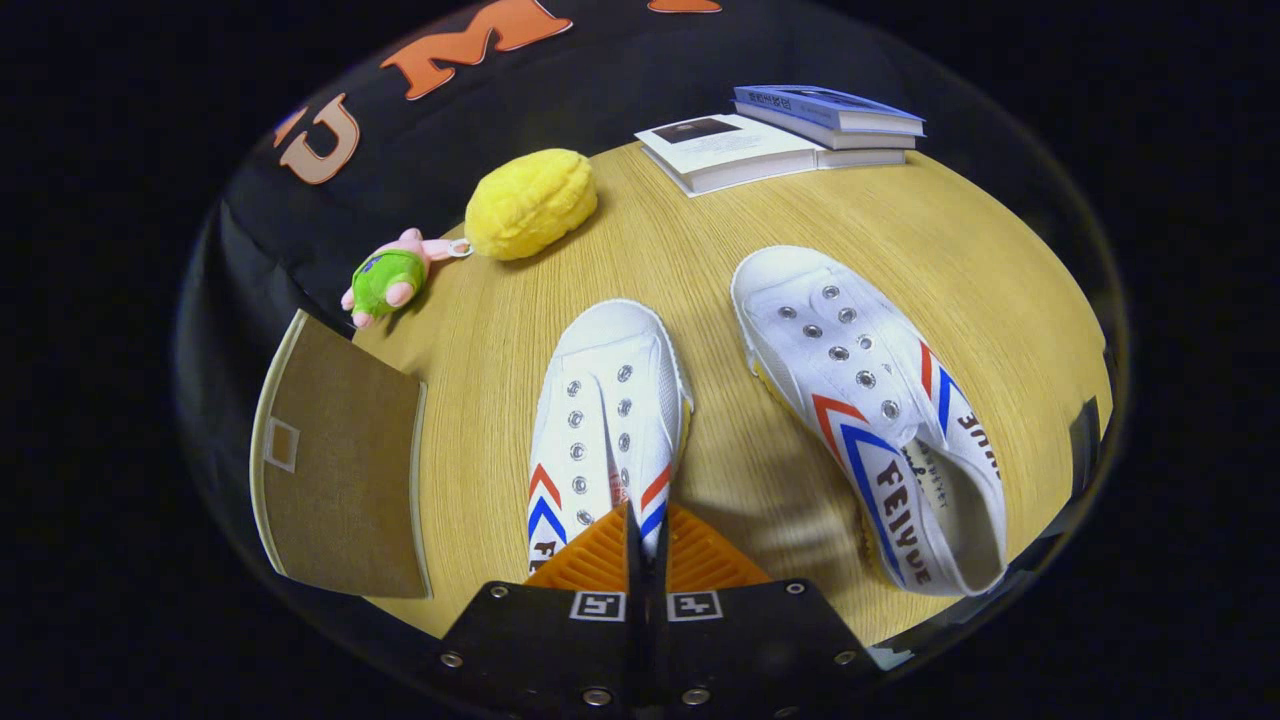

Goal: Open the storage box then place both shoes into the box .Put the left shoe in first, then the right shoe, with the right side of both shoes facing outward in a uniform manner.

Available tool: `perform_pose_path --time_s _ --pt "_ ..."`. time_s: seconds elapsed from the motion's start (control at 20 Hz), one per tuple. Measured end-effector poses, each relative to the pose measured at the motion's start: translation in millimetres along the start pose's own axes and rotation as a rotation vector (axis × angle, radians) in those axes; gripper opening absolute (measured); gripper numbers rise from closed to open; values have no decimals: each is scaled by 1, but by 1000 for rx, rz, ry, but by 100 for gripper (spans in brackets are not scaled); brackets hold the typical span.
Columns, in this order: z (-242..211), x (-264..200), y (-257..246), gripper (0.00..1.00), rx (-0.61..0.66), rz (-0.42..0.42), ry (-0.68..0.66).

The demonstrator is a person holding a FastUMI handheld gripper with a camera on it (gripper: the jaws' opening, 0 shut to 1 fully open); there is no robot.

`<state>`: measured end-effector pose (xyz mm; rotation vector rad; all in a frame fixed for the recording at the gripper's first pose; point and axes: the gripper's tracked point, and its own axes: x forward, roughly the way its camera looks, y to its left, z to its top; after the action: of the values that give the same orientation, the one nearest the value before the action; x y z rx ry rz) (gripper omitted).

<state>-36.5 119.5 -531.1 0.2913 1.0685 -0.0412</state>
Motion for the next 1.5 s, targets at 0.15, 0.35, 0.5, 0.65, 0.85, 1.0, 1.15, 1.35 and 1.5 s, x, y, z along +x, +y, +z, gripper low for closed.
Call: perform_pose_path --time_s 0.15,0.35,0.5,0.65,0.85,1.0,1.15,1.35,1.5 --pt "6 -8 11 0 6 12 -27" --pt "21 -24 30 0 -1 60 -75" --pt "37 -43 46 0 -24 79 -124" --pt "61 -69 73 0 -38 125 -186" --pt "92 -110 120 0 -50 205 -258" --pt "109 -141 160 0 -56 266 -307" --pt "119 -160 201 0 -72 329 -333" --pt "114 -162 245 0 -105 364 -325" --pt "102 -153 274 0 -113 383 -300"
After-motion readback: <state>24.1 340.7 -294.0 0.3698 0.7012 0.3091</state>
